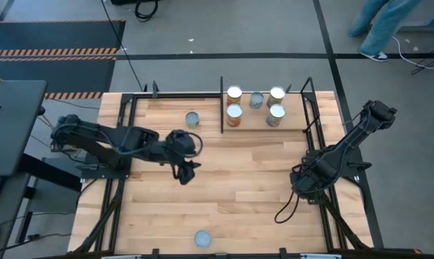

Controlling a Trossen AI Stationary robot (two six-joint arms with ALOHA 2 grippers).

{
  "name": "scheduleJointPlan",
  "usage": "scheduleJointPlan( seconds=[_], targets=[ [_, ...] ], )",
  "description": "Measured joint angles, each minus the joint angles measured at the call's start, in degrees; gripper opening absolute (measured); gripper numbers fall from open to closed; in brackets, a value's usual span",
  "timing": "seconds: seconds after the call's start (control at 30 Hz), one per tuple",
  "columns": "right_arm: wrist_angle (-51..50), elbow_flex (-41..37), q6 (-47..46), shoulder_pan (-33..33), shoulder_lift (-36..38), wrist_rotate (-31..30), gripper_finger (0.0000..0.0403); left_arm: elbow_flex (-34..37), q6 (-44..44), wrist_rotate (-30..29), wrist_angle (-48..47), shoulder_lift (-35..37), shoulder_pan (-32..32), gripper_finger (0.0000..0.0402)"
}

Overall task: Pick and place cans onto a shelf
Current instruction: Put the small blue can on the shelf aligned with the other small white can

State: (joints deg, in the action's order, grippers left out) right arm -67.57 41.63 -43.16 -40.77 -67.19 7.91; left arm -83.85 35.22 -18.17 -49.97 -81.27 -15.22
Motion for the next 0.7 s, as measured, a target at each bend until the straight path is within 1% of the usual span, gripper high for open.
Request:
scheduleJointPlan(
  seconds=[0.1, 0.23, 0.4, 0.53, 0.7],
  targets=[
    [0.3, 0.0, 0.1, 0.0, -0.8, 0.9, 0.0387, 0.0, 0.0, -0.3, 1.9, -2.0, -0.2, 0.0247],
    [1.1, -0.4, 0.4, 0.5, -3.7, 1.8, 0.0398, 0.0, -2.2, -1.3, 4.3, -3.8, 0.7, 0.0247],
    [2.3, -1.6, 2.7, 2.2, -7.2, 5.3, 0.0398, 0.0, -4.8, -3.2, 4.9, -4.3, 1.6, 0.0247],
    [2.5, -1.9, 4.1, 3.0, -10.0, 6.8, 0.0399, 0.0, -7.6, -5.4, 4.9, -4.4, 1.9, 0.0247],
    [3.8, -4.0, 6.4, 3.9, -13.8, 7.5, 0.0382, 0.0, -10.2, -8.2, 5.1, -4.4, 1.9, 0.0247]
  ],
)
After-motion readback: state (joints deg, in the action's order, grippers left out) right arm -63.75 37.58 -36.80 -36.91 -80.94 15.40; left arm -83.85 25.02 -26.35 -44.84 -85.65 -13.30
